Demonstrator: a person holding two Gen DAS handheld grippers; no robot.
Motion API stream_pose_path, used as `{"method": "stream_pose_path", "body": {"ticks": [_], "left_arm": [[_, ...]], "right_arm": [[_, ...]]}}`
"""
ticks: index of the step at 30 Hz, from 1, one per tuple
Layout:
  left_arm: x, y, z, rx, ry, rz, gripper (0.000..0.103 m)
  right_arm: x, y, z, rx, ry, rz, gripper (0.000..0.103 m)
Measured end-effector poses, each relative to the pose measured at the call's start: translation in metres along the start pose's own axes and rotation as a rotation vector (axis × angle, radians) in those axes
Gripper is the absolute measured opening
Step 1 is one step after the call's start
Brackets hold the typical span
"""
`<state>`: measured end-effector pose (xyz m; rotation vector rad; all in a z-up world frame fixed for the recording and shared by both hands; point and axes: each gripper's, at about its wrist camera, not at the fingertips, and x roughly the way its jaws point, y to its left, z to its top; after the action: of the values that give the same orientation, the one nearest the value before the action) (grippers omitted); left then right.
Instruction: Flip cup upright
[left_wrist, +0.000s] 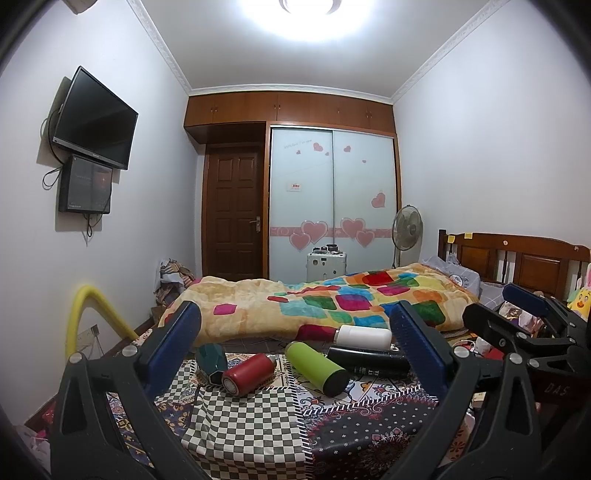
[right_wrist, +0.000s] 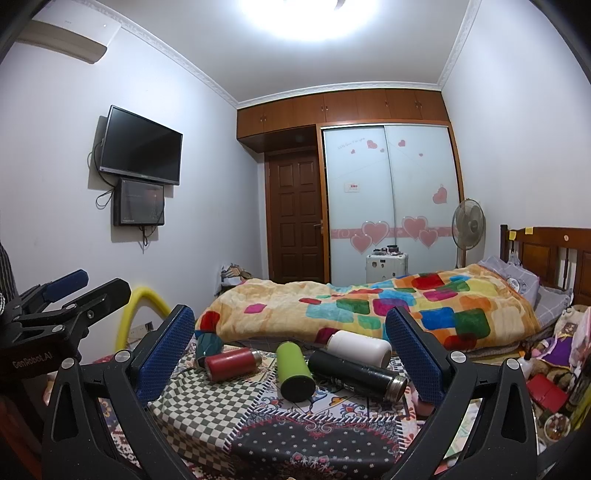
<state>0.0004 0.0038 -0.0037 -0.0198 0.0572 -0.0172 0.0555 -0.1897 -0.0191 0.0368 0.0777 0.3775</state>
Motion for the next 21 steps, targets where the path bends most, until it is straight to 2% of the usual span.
{"method": "stream_pose_path", "body": {"ticks": [21], "left_arm": [[0.0055,0.0025,-0.0021,-0.004,0.007,-0.003,0.103]], "right_arm": [[0.0086,0.0009,0.0010,-0.001,0.020,0.004,0.103]]}}
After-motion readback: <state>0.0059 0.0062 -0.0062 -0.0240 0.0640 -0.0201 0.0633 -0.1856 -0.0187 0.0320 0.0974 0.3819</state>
